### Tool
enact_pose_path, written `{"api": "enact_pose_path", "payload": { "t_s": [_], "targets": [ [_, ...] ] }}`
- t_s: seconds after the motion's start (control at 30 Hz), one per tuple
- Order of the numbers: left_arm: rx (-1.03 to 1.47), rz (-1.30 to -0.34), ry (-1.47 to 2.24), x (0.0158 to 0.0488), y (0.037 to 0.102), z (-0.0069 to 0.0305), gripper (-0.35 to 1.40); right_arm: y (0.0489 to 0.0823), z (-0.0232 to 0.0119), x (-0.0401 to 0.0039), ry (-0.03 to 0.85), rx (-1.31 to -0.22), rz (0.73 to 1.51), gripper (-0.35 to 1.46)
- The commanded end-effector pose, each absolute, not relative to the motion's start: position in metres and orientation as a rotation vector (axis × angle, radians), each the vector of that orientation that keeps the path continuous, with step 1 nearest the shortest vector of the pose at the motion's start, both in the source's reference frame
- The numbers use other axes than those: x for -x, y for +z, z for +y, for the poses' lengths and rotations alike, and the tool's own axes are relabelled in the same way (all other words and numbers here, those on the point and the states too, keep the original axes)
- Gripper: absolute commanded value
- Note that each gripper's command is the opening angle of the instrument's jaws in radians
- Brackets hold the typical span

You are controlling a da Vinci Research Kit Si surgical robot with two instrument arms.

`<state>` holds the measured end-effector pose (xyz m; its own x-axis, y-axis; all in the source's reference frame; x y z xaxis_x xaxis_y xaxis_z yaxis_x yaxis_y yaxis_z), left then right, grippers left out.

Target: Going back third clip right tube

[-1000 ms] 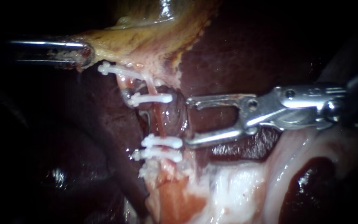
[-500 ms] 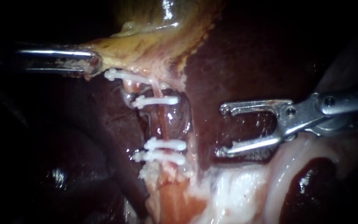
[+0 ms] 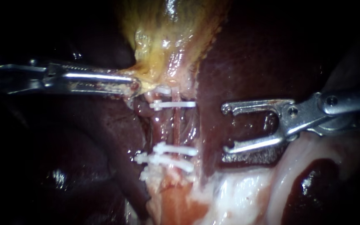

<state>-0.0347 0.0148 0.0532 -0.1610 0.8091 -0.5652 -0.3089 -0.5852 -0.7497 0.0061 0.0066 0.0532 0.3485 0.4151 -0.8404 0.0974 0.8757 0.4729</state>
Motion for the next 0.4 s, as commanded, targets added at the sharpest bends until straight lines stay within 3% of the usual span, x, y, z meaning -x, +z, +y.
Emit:
{"api": "enact_pose_path", "payload": {
  "t_s": [0.03, 0.4],
  "targets": [
    [1.319, -0.613, 1.841, 0.0347, 0.0532, 0.0148, -0.35, 0.0531, 0.0066, -0.0061, 0.217, -0.491, 1.210, 0.50],
    [1.320, -0.614, 1.841, 0.0346, 0.0532, 0.0148, -0.35, 0.0530, 0.0066, -0.0062, 0.217, -0.492, 1.210, 0.50]
  ]
}}
